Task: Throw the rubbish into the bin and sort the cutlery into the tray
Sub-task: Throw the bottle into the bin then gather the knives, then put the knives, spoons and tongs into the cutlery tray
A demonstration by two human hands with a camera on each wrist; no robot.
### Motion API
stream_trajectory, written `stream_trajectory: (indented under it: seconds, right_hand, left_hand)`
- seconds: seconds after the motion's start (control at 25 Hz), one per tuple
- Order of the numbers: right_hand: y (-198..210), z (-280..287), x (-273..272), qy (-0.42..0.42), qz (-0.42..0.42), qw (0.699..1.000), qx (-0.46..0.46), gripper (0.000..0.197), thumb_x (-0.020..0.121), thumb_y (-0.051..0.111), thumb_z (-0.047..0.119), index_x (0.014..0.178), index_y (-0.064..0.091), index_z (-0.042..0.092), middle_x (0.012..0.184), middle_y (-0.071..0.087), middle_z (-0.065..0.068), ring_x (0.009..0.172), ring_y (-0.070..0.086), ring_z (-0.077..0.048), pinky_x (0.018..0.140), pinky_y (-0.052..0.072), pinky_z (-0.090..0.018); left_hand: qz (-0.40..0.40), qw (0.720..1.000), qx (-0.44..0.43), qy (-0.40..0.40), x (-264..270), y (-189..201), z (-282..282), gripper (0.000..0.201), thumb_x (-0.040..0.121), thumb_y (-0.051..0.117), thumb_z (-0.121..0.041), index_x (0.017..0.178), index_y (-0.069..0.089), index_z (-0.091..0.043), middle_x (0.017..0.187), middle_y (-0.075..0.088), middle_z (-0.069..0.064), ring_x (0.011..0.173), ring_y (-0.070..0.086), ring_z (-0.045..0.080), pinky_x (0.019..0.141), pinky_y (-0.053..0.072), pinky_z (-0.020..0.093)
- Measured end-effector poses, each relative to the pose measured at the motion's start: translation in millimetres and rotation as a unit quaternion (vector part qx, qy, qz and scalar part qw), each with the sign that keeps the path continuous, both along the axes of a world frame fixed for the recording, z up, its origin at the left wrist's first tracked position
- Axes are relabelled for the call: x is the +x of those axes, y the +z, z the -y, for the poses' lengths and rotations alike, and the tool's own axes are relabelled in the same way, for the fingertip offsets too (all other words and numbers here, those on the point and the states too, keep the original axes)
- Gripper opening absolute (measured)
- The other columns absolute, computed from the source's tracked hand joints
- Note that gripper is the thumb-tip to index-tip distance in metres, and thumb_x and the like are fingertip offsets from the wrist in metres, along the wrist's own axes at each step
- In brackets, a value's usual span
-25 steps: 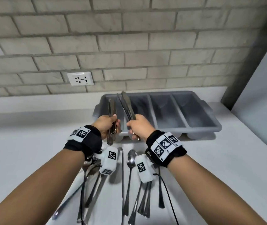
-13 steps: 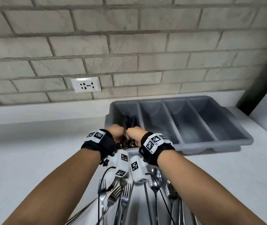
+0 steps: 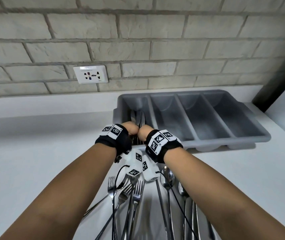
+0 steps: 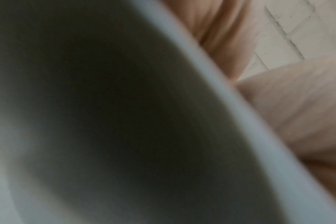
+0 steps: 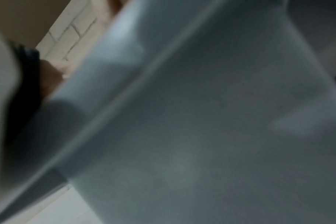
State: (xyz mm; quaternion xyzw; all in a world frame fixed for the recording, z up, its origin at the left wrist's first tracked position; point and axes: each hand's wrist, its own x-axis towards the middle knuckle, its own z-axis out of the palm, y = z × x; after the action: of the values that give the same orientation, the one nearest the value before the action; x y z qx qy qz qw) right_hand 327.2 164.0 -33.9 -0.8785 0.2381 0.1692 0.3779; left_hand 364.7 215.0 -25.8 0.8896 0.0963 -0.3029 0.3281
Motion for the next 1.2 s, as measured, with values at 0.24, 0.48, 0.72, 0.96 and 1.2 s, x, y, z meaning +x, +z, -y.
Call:
stream_trajectory:
  seconds: [0.24, 0.48, 0.72, 0.96, 1.2]
  right_hand:
    - [11.7, 12.9, -13.1, 0.013, 0.074, 0.996, 0.055, 0.036, 0.094, 0.039, 0.002, 0.128, 0.051, -0.005, 0.124, 0.059, -0.021, 0.111, 0.057, -0.031, 0.100, 0.044, -0.037]
    - [36.3, 68.7, -73.6, -0.080, 0.162, 0.957, 0.227, 0.022, 0.091, 0.045, 0.001, 0.103, 0.052, 0.018, 0.074, 0.052, -0.002, 0.060, 0.052, -0.015, 0.054, 0.050, -0.029]
    - [15.6, 117.0, -160.2, 0.004, 0.124, 0.992, 0.011, 0.014, 0.089, 0.052, 0.016, 0.092, 0.061, 0.006, 0.080, 0.056, -0.004, 0.073, 0.055, -0.020, 0.061, 0.047, -0.027]
    - [-38.6, 103.9, -217.5, 0.125, -0.062, 0.977, -0.162, 0.063, 0.088, 0.045, 0.052, 0.117, 0.057, -0.003, 0.120, 0.063, -0.017, 0.094, 0.058, -0.024, 0.078, 0.043, -0.028]
    - [-79.6, 63.8, -220.9, 0.087, -0.119, 0.973, -0.178, 0.126, 0.038, 0.044, 0.093, 0.122, 0.052, 0.000, 0.118, 0.059, -0.015, 0.105, 0.059, -0.025, 0.087, 0.052, -0.029]
  left_hand:
    - [0.096, 0.983, 0.012, -0.159, -9.0, -5.5, -15.0, 0.038, 0.098, 0.035, -0.008, 0.127, 0.054, 0.005, 0.129, 0.059, 0.020, 0.095, 0.058, 0.024, 0.070, 0.047, 0.026]
    - [0.162, 0.974, -0.158, -0.024, -47.5, 2.6, -19.1, 0.034, 0.088, 0.051, -0.004, 0.120, 0.062, -0.005, 0.097, 0.064, 0.013, 0.069, 0.055, 0.017, 0.065, 0.046, 0.024]
    - [0.204, 0.971, -0.078, -0.093, -136.4, 13.0, -14.0, 0.034, 0.088, 0.056, -0.014, 0.121, 0.061, -0.011, 0.119, 0.064, 0.006, 0.108, 0.060, 0.023, 0.092, 0.049, 0.028]
    - [0.149, 0.959, 0.148, -0.190, -210.2, -25.2, -19.9, 0.070, 0.082, 0.057, -0.041, 0.143, 0.036, -0.015, 0.136, 0.051, 0.014, 0.121, 0.054, 0.030, 0.100, 0.045, 0.037]
    - [0.088, 0.941, 0.253, -0.209, -231.1, -57.7, -16.9, 0.098, 0.064, 0.067, -0.061, 0.142, 0.030, -0.014, 0.143, 0.045, 0.015, 0.133, 0.042, 0.034, 0.105, 0.040, 0.050]
